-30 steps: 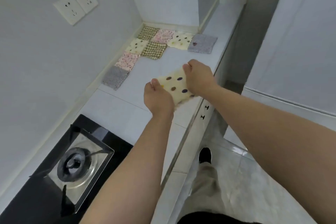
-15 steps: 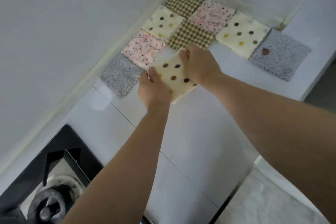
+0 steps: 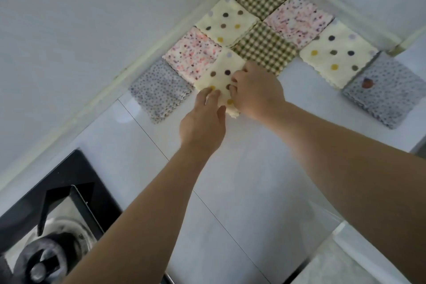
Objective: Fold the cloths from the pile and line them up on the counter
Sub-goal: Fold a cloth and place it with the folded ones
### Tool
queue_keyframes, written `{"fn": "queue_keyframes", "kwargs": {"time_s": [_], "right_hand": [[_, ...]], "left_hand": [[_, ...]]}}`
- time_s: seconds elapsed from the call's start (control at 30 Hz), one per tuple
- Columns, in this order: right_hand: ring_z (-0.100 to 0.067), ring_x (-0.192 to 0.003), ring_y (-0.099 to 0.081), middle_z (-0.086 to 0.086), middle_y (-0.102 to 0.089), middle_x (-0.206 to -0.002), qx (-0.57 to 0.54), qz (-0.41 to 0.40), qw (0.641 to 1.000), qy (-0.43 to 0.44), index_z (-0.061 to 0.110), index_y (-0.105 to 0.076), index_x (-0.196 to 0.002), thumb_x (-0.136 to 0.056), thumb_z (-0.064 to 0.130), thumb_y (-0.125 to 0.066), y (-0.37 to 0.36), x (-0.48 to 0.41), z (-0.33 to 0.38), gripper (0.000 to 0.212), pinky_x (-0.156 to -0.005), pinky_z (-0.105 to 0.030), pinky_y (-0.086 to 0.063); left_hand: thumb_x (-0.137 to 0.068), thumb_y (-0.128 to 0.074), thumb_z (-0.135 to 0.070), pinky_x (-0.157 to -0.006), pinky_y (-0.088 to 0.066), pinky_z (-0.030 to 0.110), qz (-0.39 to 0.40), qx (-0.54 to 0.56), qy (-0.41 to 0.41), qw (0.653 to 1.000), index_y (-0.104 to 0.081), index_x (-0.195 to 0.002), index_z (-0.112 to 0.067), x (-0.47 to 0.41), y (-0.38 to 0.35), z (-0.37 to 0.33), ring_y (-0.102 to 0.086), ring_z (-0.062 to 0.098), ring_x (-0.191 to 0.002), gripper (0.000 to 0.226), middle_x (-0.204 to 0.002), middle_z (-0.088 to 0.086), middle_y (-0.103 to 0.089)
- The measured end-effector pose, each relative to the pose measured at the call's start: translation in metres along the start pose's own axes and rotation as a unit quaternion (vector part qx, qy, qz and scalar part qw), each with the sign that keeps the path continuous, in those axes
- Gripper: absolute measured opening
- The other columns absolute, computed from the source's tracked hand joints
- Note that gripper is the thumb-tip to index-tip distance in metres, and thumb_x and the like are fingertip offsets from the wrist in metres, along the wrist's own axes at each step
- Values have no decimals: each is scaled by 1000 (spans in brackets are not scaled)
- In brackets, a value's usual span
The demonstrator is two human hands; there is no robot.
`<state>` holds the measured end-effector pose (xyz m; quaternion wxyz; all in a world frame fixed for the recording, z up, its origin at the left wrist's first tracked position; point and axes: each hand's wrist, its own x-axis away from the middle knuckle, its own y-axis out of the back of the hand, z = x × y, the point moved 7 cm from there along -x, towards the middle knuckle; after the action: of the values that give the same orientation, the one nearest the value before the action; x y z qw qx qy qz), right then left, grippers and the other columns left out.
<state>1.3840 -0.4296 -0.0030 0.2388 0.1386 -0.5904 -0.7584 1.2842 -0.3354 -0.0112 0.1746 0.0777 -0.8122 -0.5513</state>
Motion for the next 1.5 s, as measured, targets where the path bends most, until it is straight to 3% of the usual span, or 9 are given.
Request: {"fn": "queue_keyframes", "kwargs": {"time_s": [0.2, 0.33, 0.4, 0.6, 0.73, 0.93, 1.07, 1.33, 1.5], "right_hand": [[-26, -95, -58, -7, -52, -119, -10, 20, 1000, -16, 12, -64, -110, -99, 26, -46, -4, 11, -2, 25, -70, -35, -41], [-27, -104, -58, -7, -48, -129, -43, 53, 998, -18, 13, -58, -123, -98, 21, -49, -3, 24, -3, 28, -75, -35, -44], [-27, -110, -58, -8, -48, -134, -80, 44, 995, -41, 14, -54, -132, -99, 20, -49, 6, 42, -8, 34, -81, -37, -48], [-22, -96, -61, -3, -63, -110, -194, -2, 972, -135, 19, -63, -115, -102, 23, -40, 38, 141, -17, 27, -83, -37, -53], [-25, -83, -62, -4, -65, -103, -241, -22, 954, -176, 21, -60, -111, -100, 24, -39, 46, 225, -5, 23, -74, -37, -55], [-19, -74, -62, -1, -65, -92, -289, -79, 932, -203, 21, -58, -110, -102, 25, -36, 51, 372, 40, 24, -65, -32, -52], [-20, -80, -65, 0, -65, -89, -347, -112, 907, -210, 20, -59, -106, -101, 26, -36, 59, 471, 85, 24, -75, -40, -58], [-21, -77, -65, 1, -66, -83, -372, -129, 899, -195, 17, -58, -110, -104, 31, -34, 73, 579, 164, 28, -75, -40, -57], [-26, -83, -64, -4, -68, -87, -401, -128, 889, -178, 18, -56, -102, -102, 38, -32, 52, 586, 211, 31, -77, -40, -54]], "left_hand": [[-104, -38, -41, -81, -47, 37, 13, -15, 10, 1000, -34, -150, -26, 2, -2, 2, -60, 24, -117, 49, -161, -14, -20], [-104, -40, -37, -85, -48, 39, 16, 3, 27, 1000, -36, -149, -24, 11, 3, -3, -58, 23, -121, 48, -161, -13, -21], [-103, -44, -32, -78, -47, 36, -6, 23, 31, 999, -43, -143, -23, 25, 12, -10, -61, 23, -113, 42, -156, -10, -30], [-101, -48, -31, -76, -38, 28, -26, 66, 19, 997, -56, -126, -26, 103, 28, -29, -53, 10, -86, 27, -136, -10, -48], [-99, -51, -30, -78, -38, 25, -40, 84, -19, 995, -60, -118, -27, 172, 31, -33, -51, 6, -90, 22, -128, -11, -55], [-98, -53, -29, -80, -38, 20, -65, 118, -74, 988, -62, -111, -31, 315, 38, -24, -56, 6, -101, 16, -119, -13, -61], [-95, -55, -26, -71, -37, 10, -96, 142, -72, 983, -65, -106, -28, 420, 58, -5, -57, 3, -94, 15, -112, -14, -64], [-92, -54, -23, -79, -55, 34, -99, 179, -56, 977, -65, -97, -29, 545, 91, 30, -63, 7, -91, 14, -102, -13, -67], [-93, -56, -20, -74, -48, 16, -134, 189, -44, 972, -67, -99, -26, 568, 98, 65, -59, -1, -92, 13, -101, -14, -67]]}}
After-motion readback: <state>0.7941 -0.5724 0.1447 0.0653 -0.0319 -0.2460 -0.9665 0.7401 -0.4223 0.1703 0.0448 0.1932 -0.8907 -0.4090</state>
